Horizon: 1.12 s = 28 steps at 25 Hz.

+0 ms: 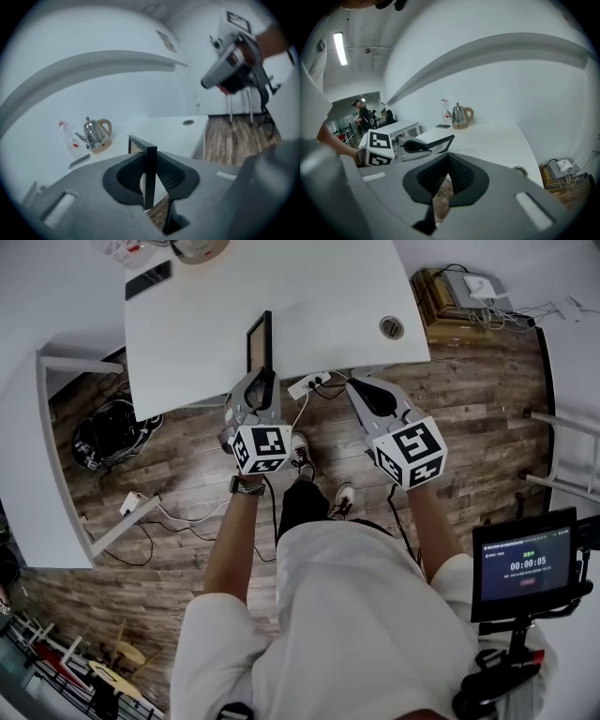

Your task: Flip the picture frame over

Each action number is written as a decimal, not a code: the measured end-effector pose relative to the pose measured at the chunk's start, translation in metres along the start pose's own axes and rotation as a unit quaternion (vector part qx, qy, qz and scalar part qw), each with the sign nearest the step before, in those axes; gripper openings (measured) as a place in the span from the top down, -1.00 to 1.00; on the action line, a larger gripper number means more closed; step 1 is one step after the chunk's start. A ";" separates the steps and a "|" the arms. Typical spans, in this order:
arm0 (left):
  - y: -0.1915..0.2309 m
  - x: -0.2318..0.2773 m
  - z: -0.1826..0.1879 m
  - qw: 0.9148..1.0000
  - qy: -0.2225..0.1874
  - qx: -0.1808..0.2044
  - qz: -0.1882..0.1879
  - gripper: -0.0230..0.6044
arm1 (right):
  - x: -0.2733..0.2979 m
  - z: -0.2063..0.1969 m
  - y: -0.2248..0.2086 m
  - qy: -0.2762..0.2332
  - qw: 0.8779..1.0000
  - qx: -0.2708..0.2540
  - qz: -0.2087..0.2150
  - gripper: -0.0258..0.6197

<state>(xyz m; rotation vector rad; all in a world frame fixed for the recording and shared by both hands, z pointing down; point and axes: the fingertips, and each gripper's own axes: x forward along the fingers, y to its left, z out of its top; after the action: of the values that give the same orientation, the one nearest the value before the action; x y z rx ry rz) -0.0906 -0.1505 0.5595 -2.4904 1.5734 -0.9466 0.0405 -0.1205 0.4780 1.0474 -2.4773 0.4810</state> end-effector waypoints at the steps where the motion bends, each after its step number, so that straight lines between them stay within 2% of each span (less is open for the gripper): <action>1: 0.006 -0.002 0.007 0.999 -0.014 -0.046 -0.002 0.67 | 0.000 0.000 -0.001 0.000 1.000 0.000 -0.002 0.92; 3: 0.017 -0.004 0.017 0.993 -0.035 -0.110 -0.006 0.67 | 0.001 0.002 -0.004 -0.001 1.000 0.002 -0.005 0.91; 5: 0.024 -0.006 0.026 0.986 -0.055 -0.158 -0.013 0.67 | 0.000 0.003 -0.006 -0.003 1.000 0.003 -0.008 0.91; 7: 0.027 -0.007 0.033 0.975 -0.078 -0.207 -0.028 0.67 | 0.000 0.004 -0.008 -0.003 1.000 0.003 -0.011 0.91; 9: 0.029 -0.007 0.041 0.960 -0.104 -0.256 -0.047 0.67 | 0.001 0.005 -0.010 -0.004 1.000 0.002 -0.013 0.91; 12: 0.031 -0.005 0.045 0.932 -0.134 -0.329 -0.075 0.67 | 0.003 0.006 -0.012 -0.004 1.000 0.003 -0.016 0.91; 17: 0.036 0.001 0.034 0.875 -0.159 -0.446 -0.099 0.67 | 0.005 0.010 -0.016 -0.005 1.000 0.004 -0.022 0.92; 22: 0.046 0.009 0.015 0.809 -0.176 -0.551 -0.100 0.67 | 0.007 0.014 -0.019 -0.006 1.000 0.003 -0.029 0.92; 24: 0.050 0.012 0.011 0.794 -0.177 -0.573 -0.099 0.67 | 0.008 0.016 -0.021 -0.005 0.999 0.004 -0.032 0.92; 28: 0.055 0.016 0.007 0.777 -0.180 -0.594 -0.102 0.67 | 0.010 0.018 -0.023 -0.002 0.999 0.006 -0.037 0.91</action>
<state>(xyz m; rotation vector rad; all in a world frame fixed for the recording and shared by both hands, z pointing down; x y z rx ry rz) -0.1264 -0.1925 0.5423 -3.2262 2.1213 0.8933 0.0463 -0.1497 0.4713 1.1412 -2.4329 0.4713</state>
